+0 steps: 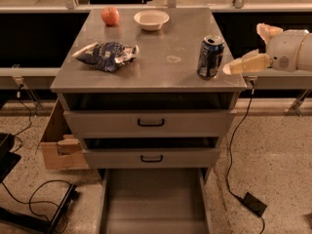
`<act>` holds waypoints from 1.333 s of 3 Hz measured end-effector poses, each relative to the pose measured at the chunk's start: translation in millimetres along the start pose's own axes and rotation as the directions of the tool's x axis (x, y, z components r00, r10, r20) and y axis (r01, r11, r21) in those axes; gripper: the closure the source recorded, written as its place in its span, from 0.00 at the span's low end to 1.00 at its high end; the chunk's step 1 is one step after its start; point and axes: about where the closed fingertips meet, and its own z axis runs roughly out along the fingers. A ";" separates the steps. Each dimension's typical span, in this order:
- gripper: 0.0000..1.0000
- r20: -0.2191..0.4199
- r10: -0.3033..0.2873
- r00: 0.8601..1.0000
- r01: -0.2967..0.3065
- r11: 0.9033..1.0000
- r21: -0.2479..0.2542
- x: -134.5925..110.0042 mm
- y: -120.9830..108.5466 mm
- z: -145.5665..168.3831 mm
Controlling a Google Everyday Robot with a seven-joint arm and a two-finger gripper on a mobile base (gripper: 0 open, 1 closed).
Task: Place pepsi can into bottom drawer
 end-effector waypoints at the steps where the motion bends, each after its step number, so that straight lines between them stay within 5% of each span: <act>1: 0.00 0.087 0.053 0.995 -0.052 0.999 -0.009 3.9 -6.6 26.2; 3: 0.00 0.232 0.135 0.963 -0.119 0.989 -0.082 -3.4 -2.7 73.0; 4: 0.00 0.253 0.155 0.955 -0.126 0.984 -0.128 -13.7 9.7 82.8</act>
Offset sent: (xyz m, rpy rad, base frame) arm 0.0609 0.0366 -0.0237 0.2889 -0.0520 0.0636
